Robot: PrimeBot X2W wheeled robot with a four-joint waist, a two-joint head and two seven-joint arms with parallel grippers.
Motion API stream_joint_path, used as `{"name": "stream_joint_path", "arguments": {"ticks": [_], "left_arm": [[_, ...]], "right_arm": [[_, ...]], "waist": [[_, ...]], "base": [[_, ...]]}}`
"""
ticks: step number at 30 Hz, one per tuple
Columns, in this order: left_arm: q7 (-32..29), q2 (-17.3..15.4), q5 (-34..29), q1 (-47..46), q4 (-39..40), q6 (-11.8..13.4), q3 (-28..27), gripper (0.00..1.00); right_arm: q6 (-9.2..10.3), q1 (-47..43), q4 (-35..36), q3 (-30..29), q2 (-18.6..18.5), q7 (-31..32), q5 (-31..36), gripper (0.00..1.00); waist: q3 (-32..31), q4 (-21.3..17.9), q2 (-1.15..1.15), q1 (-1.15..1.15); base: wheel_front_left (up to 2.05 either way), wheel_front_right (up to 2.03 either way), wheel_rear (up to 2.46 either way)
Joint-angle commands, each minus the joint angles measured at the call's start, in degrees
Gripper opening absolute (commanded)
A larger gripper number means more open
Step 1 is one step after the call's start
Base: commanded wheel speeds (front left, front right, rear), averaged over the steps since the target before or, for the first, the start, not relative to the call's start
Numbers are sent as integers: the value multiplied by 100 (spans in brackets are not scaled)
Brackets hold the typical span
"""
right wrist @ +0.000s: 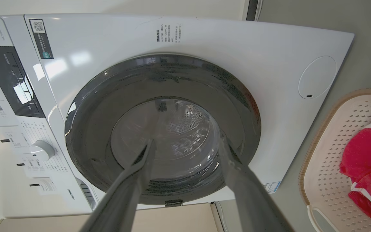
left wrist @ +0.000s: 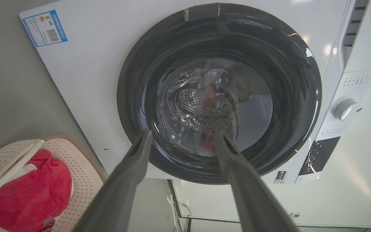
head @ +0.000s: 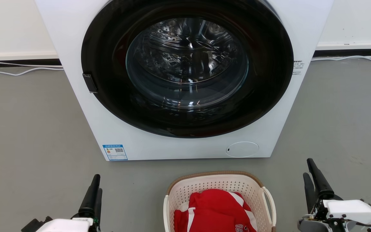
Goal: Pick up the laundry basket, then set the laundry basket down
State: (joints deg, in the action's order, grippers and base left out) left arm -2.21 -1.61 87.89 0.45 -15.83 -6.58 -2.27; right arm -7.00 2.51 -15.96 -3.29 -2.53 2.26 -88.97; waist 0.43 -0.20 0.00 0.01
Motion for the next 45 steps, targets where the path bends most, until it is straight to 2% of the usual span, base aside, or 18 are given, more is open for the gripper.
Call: {"name": "stream_joint_path", "arguments": {"ticks": [1,39,45], "left_arm": [[77,-34,-159,-293,205,-31,2,100],[732,-71,-3561,-417,738,-53,322,100],[833,-76,-4083,-428,770,58,365,100]], "right_arm": [[-14,260,205,66,-66,-80,133,100],[-28,416,792,589,-185,-736,3391,100],[-30,416,841,571,-151,-837,3955,100]], "waist": [[1,-1,0,-1],[120,-31,0,-1],[115,-34,0,-1]], "base": [[0,0,0],[0,0,0],[0,0,0]]}}
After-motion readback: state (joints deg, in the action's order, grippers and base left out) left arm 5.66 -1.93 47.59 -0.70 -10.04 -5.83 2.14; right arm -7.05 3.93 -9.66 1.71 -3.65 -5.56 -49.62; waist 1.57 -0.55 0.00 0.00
